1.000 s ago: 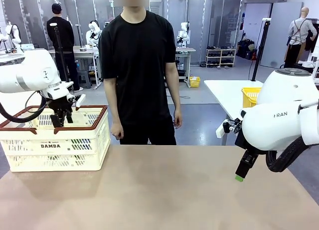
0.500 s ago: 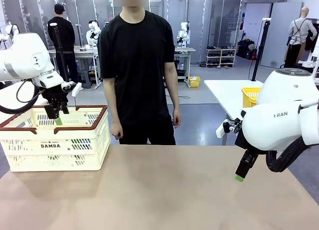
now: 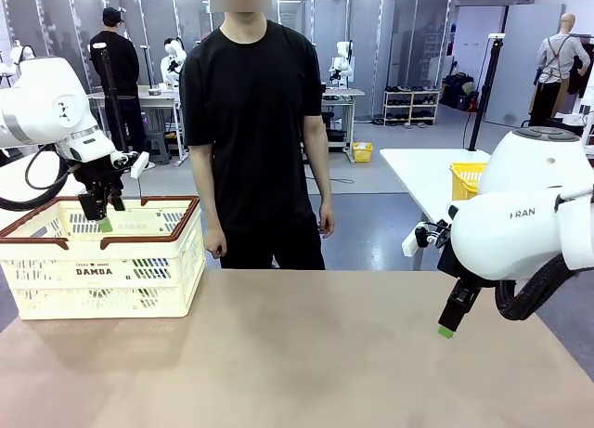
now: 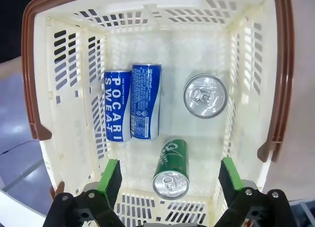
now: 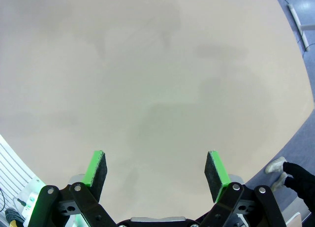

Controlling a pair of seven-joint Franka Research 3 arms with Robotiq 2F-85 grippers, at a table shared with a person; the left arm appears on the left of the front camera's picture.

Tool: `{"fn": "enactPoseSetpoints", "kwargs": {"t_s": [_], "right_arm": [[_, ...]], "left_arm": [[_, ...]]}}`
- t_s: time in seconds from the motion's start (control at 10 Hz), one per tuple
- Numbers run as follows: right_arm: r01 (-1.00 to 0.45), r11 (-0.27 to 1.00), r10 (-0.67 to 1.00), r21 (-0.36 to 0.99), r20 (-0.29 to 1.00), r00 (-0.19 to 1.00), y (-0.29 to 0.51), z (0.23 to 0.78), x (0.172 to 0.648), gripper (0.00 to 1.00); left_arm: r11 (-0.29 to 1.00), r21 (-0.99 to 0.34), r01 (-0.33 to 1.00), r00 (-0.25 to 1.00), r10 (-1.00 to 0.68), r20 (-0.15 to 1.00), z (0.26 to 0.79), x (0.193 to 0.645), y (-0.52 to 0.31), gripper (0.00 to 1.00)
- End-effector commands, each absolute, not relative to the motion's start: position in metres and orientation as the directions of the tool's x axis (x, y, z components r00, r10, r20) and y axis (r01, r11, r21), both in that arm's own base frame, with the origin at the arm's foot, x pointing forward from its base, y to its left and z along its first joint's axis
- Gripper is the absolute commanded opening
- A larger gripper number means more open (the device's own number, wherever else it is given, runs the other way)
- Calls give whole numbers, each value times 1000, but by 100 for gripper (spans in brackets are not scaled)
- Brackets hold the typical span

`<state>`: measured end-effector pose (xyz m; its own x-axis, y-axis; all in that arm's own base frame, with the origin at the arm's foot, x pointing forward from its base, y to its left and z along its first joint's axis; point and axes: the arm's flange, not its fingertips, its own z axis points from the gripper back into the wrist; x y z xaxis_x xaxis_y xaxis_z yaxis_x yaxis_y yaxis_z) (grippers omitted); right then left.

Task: Place the drinks into the Shopping basket.
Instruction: Pick up one drink and place it into the Shopping basket.

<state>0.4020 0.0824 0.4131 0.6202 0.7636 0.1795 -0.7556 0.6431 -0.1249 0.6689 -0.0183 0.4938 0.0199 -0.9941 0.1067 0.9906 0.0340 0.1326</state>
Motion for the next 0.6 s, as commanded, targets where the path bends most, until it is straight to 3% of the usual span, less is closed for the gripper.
{"fn": "enactPoseSetpoints", "kwargs": {"t_s": [0.0,0.5], "right_arm": [[-747,650,758,-136,185,626,83,413,401,100],[-747,650,758,-136,185,626,83,413,401,100]], "left_arm": [[31,135,990,17,-994,109,494,670,-19,100],[31,135,990,17,-994,109,494,670,-19,100]]}}
